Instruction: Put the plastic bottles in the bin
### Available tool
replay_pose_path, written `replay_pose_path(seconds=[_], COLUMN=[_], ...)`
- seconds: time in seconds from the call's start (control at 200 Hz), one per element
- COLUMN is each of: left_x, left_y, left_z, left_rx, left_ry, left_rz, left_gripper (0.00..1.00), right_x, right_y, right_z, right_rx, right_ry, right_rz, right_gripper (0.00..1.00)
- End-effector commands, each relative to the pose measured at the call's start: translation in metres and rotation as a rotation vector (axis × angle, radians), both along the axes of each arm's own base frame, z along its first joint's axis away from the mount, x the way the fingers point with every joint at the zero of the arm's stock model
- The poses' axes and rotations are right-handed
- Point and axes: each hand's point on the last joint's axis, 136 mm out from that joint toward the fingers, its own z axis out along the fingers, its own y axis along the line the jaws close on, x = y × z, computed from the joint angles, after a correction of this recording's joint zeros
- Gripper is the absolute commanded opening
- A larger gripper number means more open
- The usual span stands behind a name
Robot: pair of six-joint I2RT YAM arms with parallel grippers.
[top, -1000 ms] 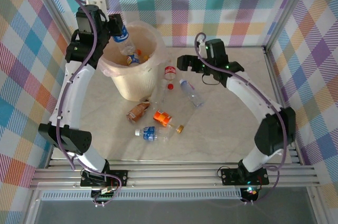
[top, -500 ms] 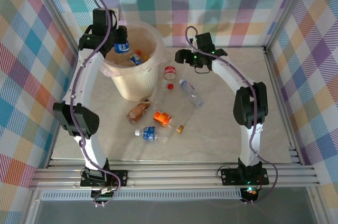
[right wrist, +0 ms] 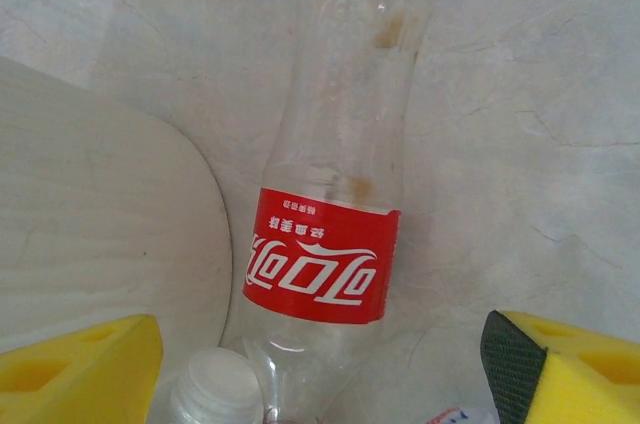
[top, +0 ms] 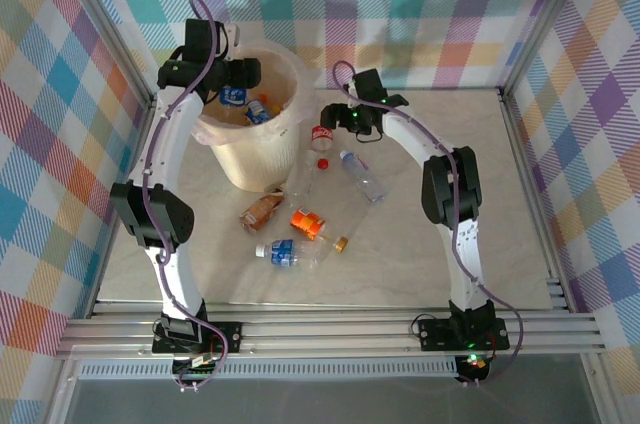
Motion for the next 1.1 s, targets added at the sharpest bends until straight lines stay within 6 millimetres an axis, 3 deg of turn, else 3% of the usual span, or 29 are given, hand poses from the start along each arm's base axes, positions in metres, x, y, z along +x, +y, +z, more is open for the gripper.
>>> replay_pose_path(seconds=[0.0, 0.15, 0.36, 0.76, 1.095], left_x=[-0.005, -0.014, -0.028, -0.017, 0.001], left_y=[-0.004, -0.009, -0.035, -0.040, -0.032], left_z=[0.024, 0.042, 0.057, -0.004, -0.031], left_rx=[-0.059, -0.107, -0.228, -0.249, -0.278], left_ry=[-0.035, -0.064, -0.077, 0.091, 0.143], left_rz=[-0.027, -0.043, -0.158, -0.147, -0.123], left_gripper=[0.86, 0.94, 0.94, 0.85, 0.54], right_x=[0.001, 0.006, 0.010, 0.016, 0.021], right_y=[0.007, 0.010, 0.018, 0.029, 0.027], right_z=[-0.002, -0.009, -0.017, -0.033, -0.048], right_rx=[-0.034, -0.065, -0.077, -0.108, -0.134], right_ry=[-0.003, 0.001, 0.008, 0.009, 0.011], right_rz=[0.025, 0.027, 0.038, 0.052, 0.035], right_gripper=[0.85, 0.90, 0.92, 0.92, 0.92])
